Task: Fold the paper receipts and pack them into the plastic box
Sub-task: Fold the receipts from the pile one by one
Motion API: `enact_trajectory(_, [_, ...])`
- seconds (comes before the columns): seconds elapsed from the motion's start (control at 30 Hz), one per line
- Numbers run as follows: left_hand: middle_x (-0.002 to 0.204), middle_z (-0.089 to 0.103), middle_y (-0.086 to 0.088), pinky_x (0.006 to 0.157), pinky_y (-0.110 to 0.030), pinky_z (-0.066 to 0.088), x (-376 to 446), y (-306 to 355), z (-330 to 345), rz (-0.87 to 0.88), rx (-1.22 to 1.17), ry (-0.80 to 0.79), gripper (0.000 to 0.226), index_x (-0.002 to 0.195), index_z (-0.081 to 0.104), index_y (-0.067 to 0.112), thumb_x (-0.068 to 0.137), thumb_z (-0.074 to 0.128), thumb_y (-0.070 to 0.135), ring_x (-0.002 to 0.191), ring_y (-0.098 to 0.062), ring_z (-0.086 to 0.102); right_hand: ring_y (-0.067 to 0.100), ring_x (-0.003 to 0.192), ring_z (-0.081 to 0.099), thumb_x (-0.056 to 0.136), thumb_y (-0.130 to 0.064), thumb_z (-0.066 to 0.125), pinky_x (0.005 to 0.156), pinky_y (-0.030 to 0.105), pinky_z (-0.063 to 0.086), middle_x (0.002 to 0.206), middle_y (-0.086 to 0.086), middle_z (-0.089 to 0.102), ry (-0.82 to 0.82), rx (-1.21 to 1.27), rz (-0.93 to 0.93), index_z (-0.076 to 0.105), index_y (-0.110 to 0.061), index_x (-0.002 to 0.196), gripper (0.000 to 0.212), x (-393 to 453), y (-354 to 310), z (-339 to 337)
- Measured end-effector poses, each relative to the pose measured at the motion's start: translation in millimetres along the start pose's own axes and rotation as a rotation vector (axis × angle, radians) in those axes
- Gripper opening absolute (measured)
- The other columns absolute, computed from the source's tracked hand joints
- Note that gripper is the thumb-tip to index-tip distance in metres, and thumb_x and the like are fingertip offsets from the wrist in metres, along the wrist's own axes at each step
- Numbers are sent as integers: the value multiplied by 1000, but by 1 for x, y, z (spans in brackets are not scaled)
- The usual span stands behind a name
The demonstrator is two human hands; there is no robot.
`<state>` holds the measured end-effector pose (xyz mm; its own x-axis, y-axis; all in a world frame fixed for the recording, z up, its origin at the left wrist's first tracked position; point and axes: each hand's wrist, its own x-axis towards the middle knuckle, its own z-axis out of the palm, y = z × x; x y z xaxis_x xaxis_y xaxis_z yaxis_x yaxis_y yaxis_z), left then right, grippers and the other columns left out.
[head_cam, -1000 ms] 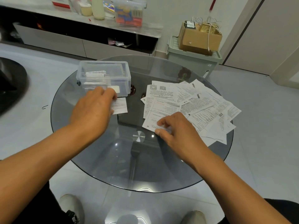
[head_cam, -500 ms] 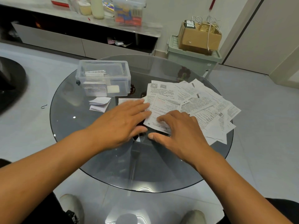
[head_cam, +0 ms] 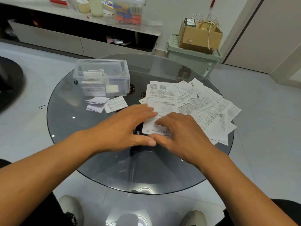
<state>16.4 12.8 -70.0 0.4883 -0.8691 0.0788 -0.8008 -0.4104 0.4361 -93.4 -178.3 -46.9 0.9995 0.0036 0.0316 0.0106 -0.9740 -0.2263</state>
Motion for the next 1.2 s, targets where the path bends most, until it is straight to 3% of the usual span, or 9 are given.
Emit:
enact_trajectory(0.1, [138,52,25,104,-30,44,4,1,3,51,25,-30,66,144,44,46,85,58,73,126,0,45,20,108,56,93,-58,61,92,38,41,118,-4,65,12,52,-17,64,-35,130,44,0,2,4])
enact_trajectory(0.27, [117,62,13,84,-38,51,11,3,0,99,235,29,43,128,61,30,97,43,54,105,-14,57,17,109,54,91,-51,53,90,36,38,124,-7,60,-18,23,-46,59,-34,133,46,-1,8,4])
enact_trajectory(0.43, [128,58,14,94,-33,48,11,-3,0,59,148,26,59,137,58,30,90,54,67,116,-10,50,18,120,50,94,-61,55,100,39,37,136,-6,56,-40,-9,36,49,-37,143,55,-4,12,-2])
enact_trajectory(0.6, [129,49,20,98,-25,43,8,1,-1,45,180,-43,87,144,47,36,76,51,89,119,-5,42,25,98,60,104,-42,48,86,40,42,111,-1,65,35,-175,33,58,-30,130,30,3,13,1])
enact_trajectory(0.7, [122,52,23,90,-25,43,6,2,4,43,132,15,74,142,48,40,80,56,81,110,-3,42,20,97,62,103,-35,55,88,41,48,107,-8,68,53,79,55,59,-35,129,26,2,13,5])
enact_trajectory(0.87, [112,61,22,89,-34,52,3,-1,7,-46,-51,153,54,139,47,43,91,70,45,103,-3,56,7,93,64,98,-33,68,84,28,51,90,-12,68,140,628,87,63,-43,120,25,-2,12,0])
enact_trajectory(1.03, [93,69,16,81,-25,50,2,-5,3,-117,-303,170,31,123,60,45,96,67,31,90,-5,64,-3,119,57,78,-41,89,100,20,44,125,-21,61,-270,641,34,45,-60,137,76,-6,24,-16])
enact_trajectory(1.1, [91,69,13,80,-25,49,1,-4,0,-140,-358,126,24,122,61,45,100,60,35,90,-7,64,-6,113,57,80,-38,87,95,19,45,123,-23,63,-265,586,69,43,-59,139,76,-7,28,-13])
enact_trajectory(1.2, [98,65,24,84,-19,45,-2,1,-7,-185,-363,51,41,133,52,52,96,39,64,100,3,60,3,91,66,91,-37,76,79,19,49,106,-14,69,-90,621,188,57,-49,132,47,-3,30,-6])
